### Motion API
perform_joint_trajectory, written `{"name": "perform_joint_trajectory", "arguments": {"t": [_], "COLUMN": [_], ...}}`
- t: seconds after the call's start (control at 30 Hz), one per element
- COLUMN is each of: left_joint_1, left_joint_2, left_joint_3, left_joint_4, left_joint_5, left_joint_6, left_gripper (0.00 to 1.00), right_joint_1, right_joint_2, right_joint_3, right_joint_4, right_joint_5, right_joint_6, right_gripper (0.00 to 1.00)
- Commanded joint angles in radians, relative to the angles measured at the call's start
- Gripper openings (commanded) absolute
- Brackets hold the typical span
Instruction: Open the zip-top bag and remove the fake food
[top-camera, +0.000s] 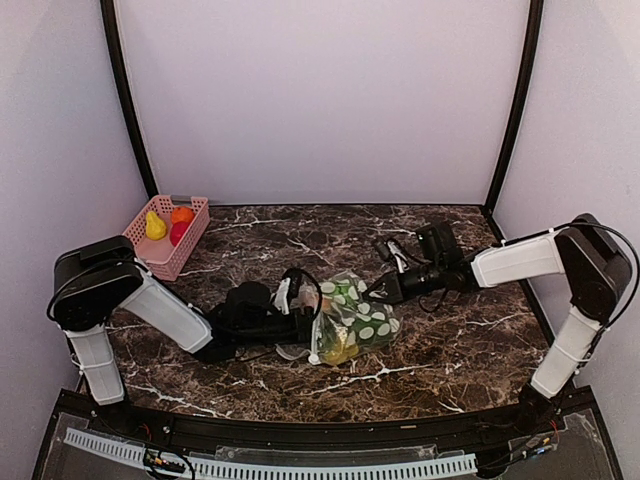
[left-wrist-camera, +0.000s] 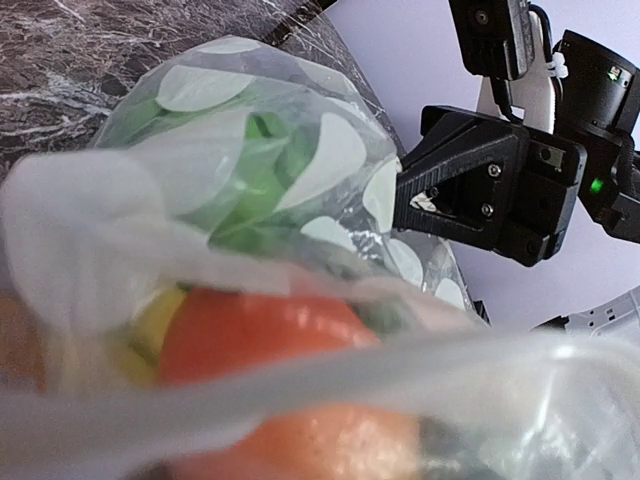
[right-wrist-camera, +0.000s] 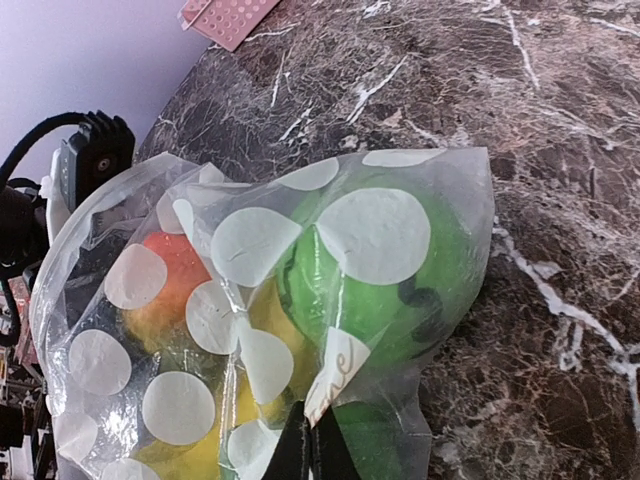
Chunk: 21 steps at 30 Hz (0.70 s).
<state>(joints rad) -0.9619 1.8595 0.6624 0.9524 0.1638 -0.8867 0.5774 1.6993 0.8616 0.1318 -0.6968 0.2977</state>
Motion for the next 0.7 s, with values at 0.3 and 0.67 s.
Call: {"name": "perform_joint_trajectory", "arguments": {"t": [0.3, 0.67], "left_joint_1": [0.04, 0.112], "left_joint_2": [-0.201, -0.43], "left_joint_3": [-0.079, -0.134], "left_joint_4": [-0.14, -0.343], "left_joint_5": [-0.049, -0.101], "left_joint_6": [0.04, 0.074], "left_gripper": [0.5, 0.49], "right_joint_1": [-0.098, -0.137], "right_joint_2": [-0.087, -0.1], "right_joint_3": [-0.066, -0.1], "right_joint_4": [0.024, 0.042], "right_joint_5": [0.029, 0.012], "right_joint_6": [0.01, 0.009], "right_gripper": [0.0, 0.0]}}
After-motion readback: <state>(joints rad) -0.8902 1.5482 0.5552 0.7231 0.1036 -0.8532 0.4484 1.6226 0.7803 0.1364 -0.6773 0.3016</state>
